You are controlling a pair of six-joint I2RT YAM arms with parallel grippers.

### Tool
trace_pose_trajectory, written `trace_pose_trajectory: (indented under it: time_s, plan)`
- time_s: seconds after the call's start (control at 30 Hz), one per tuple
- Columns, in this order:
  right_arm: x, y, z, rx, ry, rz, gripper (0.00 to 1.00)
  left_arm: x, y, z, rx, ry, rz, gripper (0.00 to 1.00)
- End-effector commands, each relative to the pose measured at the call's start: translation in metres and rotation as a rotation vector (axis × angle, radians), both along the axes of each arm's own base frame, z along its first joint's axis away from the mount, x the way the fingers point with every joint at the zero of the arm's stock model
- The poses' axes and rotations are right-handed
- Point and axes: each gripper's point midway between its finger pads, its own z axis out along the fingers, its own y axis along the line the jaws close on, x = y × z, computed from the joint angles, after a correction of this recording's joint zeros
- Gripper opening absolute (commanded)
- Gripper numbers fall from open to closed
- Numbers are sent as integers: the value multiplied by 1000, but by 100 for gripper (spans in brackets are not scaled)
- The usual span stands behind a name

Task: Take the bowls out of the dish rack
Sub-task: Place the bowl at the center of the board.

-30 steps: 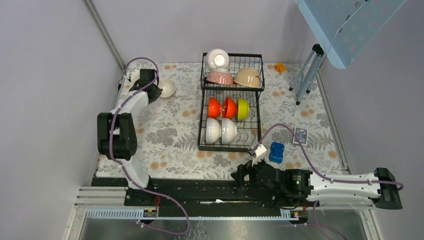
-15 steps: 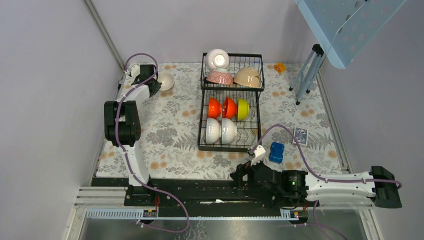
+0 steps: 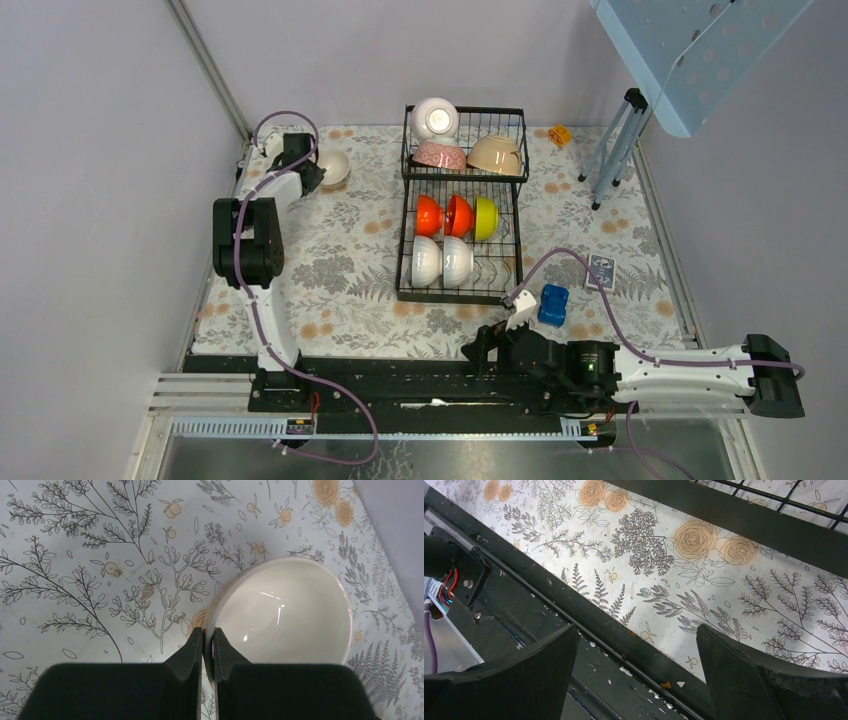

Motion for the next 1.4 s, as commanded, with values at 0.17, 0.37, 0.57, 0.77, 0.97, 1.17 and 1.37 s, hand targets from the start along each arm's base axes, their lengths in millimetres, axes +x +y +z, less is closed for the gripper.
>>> trace_pose_trajectory:
  time_s: [0.17,0.37,0.57,0.77,0.97,1.17,1.37]
  plan:
    - [4,-5,-1,24,2,-46,94,20,5,14,-10,-94,18,0]
    - [3,-5,1,37,10,-48,94,18,6,12,-1,-84,14,0]
    - [3,-8,2,37,12,-57,94,17,3,15,-13,-81,3,9]
    - [3,-10,4,44,13,-59,93,14,-1,17,-20,-83,-20,20]
    - [1,-11,1,34,23,-55,93,11,-6,20,-31,-85,-46,33]
    - [0,-10,0,35,30,-52,93,10,-10,30,-48,-107,-67,46]
    - [0,-9,1,29,24,-45,93,8,-20,63,-73,-169,-117,73]
